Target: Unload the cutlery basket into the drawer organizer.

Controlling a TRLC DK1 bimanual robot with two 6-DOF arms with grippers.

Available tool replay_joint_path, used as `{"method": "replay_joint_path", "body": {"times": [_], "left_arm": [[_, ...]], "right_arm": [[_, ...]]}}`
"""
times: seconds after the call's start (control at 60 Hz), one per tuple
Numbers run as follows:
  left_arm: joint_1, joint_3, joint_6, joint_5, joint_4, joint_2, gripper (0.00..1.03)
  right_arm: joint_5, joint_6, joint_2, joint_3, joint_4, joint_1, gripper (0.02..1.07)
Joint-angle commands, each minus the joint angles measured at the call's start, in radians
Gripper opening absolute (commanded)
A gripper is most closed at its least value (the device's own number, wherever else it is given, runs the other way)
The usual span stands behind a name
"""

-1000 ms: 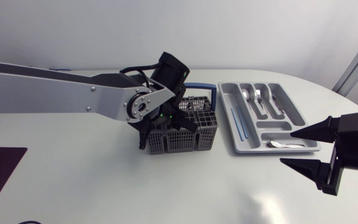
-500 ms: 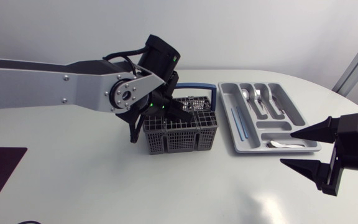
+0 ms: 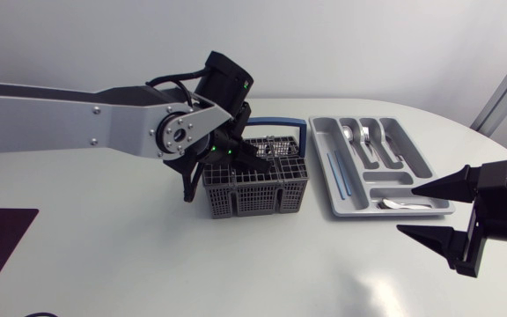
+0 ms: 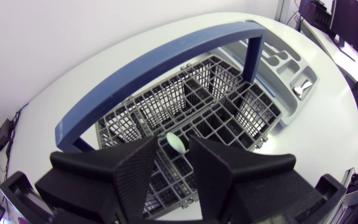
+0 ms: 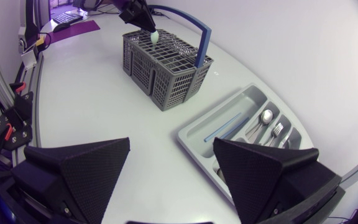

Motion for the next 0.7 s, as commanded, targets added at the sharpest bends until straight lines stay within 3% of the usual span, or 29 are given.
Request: {"method": "replay_joint_path", "body": {"times": [0.0, 0.1, 0.683], "left_arm": [[0.006, 0.019, -0.024, -0.014, -0.001, 0.04, 0.38], [0.003, 0.026, -0.025, -0.014, -0.001, 0.058, 0.38], [0.013, 0.037, -0.025, -0.014, 0.063, 0.101, 0.11]], "right_arm": [[0.003, -0.016, 0.004, -0.024, -0.011, 0.005, 0.99], [0.003, -0.016, 0.004, -0.024, -0.011, 0.005, 0.99], [0.004, -0.032, 0.003, -0.046, -0.008, 0.005, 0.99]]}}
